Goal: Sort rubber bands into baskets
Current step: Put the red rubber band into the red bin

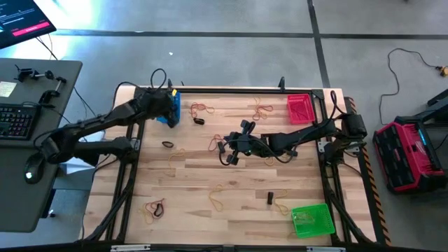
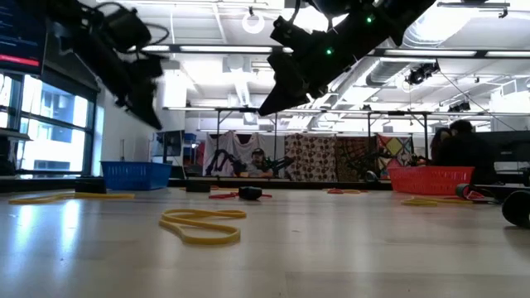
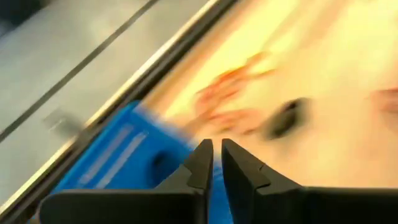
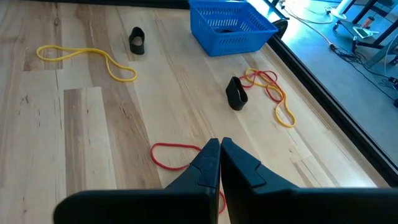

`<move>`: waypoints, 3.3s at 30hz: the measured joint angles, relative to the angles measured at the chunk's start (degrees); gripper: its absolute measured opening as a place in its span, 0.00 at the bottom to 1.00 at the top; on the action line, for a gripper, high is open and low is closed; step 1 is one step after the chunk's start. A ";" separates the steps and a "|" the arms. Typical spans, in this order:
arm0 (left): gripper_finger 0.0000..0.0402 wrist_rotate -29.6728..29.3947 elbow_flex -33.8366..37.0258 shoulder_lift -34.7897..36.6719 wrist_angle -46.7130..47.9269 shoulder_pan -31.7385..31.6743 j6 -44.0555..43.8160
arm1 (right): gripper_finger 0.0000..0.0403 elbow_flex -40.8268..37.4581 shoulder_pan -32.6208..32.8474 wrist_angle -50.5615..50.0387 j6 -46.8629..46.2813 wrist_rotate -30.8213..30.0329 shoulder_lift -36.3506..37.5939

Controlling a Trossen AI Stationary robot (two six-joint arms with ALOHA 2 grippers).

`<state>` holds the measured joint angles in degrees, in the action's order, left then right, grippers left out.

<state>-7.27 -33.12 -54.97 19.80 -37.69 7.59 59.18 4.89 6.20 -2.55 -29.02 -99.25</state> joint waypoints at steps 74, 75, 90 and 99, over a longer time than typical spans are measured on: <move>0.05 9.70 -39.12 -48.40 19.88 -5.58 24.03 | 0.00 -18.78 -8.00 37.35 -7.56 21.53 -5.65; 0.03 9.77 -39.12 -48.40 19.88 -5.86 24.06 | 0.00 -18.78 -8.03 37.35 -7.51 21.53 -5.65; 0.24 9.16 -39.12 -49.03 18.38 -6.75 28.43 | 0.00 -18.75 -8.39 36.71 -6.44 21.45 -5.65; 0.30 7.39 -39.04 -52.38 15.96 -8.95 30.03 | 0.00 -18.75 -8.39 36.43 -5.99 21.44 -5.65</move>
<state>0.12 -72.16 -107.35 35.76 -46.64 37.62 40.42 -3.51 42.63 -8.54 -7.57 -104.90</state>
